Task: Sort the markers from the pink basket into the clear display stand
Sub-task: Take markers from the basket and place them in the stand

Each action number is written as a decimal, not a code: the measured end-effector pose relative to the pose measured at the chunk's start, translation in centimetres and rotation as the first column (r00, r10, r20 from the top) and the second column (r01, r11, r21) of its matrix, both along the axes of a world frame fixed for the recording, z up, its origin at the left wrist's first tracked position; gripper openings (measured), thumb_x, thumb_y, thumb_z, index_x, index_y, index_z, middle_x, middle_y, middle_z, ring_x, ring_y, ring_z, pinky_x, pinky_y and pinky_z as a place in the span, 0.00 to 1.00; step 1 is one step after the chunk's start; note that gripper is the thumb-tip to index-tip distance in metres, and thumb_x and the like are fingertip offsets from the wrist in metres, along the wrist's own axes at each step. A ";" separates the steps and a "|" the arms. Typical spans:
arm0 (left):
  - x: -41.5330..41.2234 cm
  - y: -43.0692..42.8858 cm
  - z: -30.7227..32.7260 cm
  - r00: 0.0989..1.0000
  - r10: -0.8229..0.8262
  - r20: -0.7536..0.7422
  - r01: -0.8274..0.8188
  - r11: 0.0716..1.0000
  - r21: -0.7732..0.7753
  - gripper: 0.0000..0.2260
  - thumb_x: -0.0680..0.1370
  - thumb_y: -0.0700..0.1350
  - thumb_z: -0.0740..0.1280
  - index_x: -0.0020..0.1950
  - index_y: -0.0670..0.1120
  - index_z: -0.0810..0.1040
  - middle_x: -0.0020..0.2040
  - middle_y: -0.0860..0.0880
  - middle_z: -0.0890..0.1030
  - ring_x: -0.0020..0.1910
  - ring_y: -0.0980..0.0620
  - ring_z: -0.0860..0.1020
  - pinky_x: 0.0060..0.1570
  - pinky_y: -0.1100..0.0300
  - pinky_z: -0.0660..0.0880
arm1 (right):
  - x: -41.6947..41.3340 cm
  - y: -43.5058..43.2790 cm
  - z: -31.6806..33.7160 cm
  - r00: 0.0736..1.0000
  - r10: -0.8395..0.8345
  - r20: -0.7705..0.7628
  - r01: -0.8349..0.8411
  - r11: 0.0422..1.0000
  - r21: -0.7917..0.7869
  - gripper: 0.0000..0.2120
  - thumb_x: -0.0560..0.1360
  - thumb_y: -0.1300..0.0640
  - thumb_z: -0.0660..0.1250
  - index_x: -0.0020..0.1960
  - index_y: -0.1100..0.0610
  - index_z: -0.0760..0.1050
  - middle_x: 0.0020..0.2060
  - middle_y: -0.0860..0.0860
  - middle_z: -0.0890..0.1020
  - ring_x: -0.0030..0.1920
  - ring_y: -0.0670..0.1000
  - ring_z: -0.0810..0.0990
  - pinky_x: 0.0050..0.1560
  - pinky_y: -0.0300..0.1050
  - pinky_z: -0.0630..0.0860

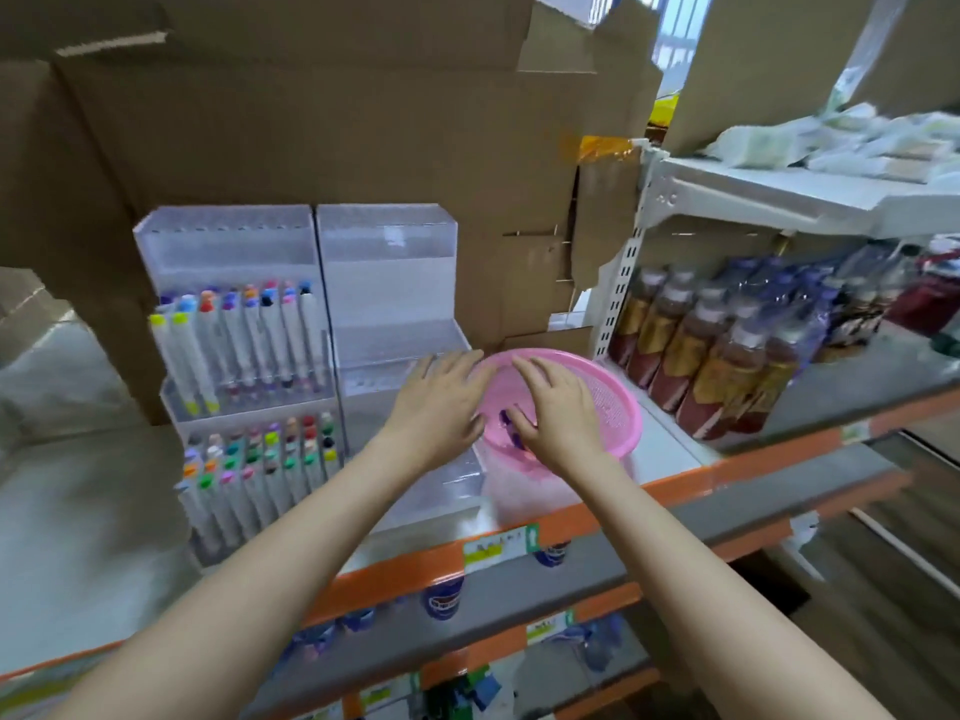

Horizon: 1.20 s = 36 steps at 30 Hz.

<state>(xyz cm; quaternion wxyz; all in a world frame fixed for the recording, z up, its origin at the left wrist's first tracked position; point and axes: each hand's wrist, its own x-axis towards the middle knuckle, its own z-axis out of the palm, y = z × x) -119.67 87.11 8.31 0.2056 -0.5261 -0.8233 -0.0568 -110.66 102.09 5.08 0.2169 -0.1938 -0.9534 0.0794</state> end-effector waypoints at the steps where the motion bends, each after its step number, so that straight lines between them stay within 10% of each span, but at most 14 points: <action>1: 0.3 1.3 -0.1 1.000 -0.011 -0.022 0.011 1.000 -0.001 0.26 0.69 0.48 0.73 0.65 0.43 0.74 0.65 0.43 0.75 0.64 0.42 0.73 0.62 0.46 0.68 | 0.3 1.3 -0.3 1.000 -0.002 0.018 0.002 1.000 -0.010 0.29 0.75 0.51 0.65 0.74 0.51 0.63 0.70 0.54 0.69 0.70 0.57 0.67 0.68 0.54 0.64; 7: 1.3 8.3 -2.4 0.996 -0.065 -0.058 0.067 0.997 0.036 0.19 0.68 0.46 0.72 0.57 0.44 0.79 0.59 0.44 0.78 0.60 0.45 0.76 0.60 0.51 0.71 | 0.7 7.4 -2.7 0.987 -0.019 0.162 0.032 0.997 -0.075 0.27 0.79 0.49 0.61 0.76 0.51 0.60 0.74 0.54 0.64 0.72 0.56 0.64 0.69 0.52 0.64; 15: -0.1 12.3 -5.6 0.847 0.351 0.399 -0.130 0.865 -0.485 0.10 0.75 0.40 0.64 0.56 0.43 0.78 0.52 0.43 0.80 0.50 0.44 0.79 0.49 0.52 0.76 | -1.8 10.3 -4.3 0.938 0.080 0.337 -0.019 0.983 -0.182 0.20 0.77 0.53 0.63 0.67 0.56 0.69 0.62 0.56 0.72 0.60 0.59 0.73 0.55 0.54 0.74; 31: -1.4 14.4 -6.9 0.550 0.461 0.696 -0.270 0.887 -0.375 0.24 0.69 0.45 0.76 0.59 0.41 0.71 0.55 0.43 0.79 0.53 0.44 0.77 0.45 0.57 0.70 | -3.5 10.8 -4.6 0.852 0.161 0.499 -0.044 0.970 -0.237 0.13 0.72 0.48 0.70 0.47 0.59 0.80 0.44 0.53 0.74 0.48 0.54 0.76 0.41 0.45 0.69; 36: -1.5 14.4 -6.8 0.464 0.483 0.742 -0.314 0.873 -0.372 0.22 0.68 0.45 0.77 0.57 0.39 0.75 0.51 0.43 0.80 0.45 0.47 0.76 0.42 0.59 0.71 | -3.6 10.8 -5.2 0.867 0.220 0.448 -0.102 0.957 -0.272 0.17 0.71 0.50 0.69 0.59 0.49 0.73 0.55 0.55 0.74 0.57 0.57 0.73 0.51 0.51 0.73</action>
